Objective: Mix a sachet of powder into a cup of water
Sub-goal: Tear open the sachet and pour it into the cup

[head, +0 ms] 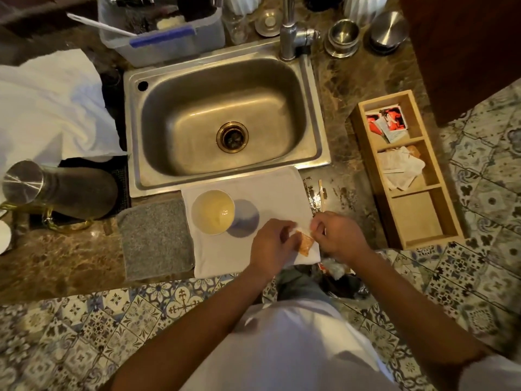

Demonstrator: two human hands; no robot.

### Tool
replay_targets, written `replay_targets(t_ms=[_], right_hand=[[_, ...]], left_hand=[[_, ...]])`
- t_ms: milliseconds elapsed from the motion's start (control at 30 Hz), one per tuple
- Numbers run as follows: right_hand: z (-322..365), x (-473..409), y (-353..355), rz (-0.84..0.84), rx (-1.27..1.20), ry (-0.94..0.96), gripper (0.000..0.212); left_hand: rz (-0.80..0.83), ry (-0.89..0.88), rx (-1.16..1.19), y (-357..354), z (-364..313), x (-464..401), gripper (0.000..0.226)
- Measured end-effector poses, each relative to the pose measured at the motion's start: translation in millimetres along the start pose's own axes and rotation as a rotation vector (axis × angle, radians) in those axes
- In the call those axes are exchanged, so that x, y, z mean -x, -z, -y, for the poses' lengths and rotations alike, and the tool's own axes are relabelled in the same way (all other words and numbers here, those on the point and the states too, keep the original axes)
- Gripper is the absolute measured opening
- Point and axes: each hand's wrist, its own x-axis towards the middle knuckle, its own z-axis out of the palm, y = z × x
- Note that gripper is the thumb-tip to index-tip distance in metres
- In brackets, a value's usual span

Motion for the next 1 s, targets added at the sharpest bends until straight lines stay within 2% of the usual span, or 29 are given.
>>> replay_targets(t_ms=[67, 167, 367, 633, 767, 867, 1000], right_hand=[[-2.6, 0.5, 0.4, -0.001, -0.063, 0.019, 0.017], [-6.5, 2.6, 2.7, 0.020, -0.197, 0.014, 0.013], [5.7, 3.2, 24.9, 0.039, -0.356, 0.039, 0.006], [45.9, 9.0, 78.3, 0.073, -0.571, 0.177, 0.004], [71.3, 22.0, 102.1, 0.044, -0.612, 0.232, 0.008], [91.7, 34.5, 116.3, -0.012, -0.615, 0.289, 0.008], [119.2, 51.1, 126.4, -0.082, -0.765, 0.309, 0.014]], left_hand=[[0.008, -0.050, -0.049, -2.8, -4.5, -5.4, 0.030], [0.010, -0.084, -0.057, -1.3, -8.7, -9.7, 0.036], [0.027, -0.114, 0.121, 17.6, -20.4, -14.2, 0.038], [-0.062, -0.165, 0.254, 68.8, -51.8, -3.2, 0.013], [-0.013, -0.157, 0.370, 99.8, -74.4, 0.8, 0.021], [0.007, -0.220, 0.446, 120.0, -89.1, 6.9, 0.008], [-0.032, -0.267, 0.589, 139.4, -102.0, 14.5, 0.007]])
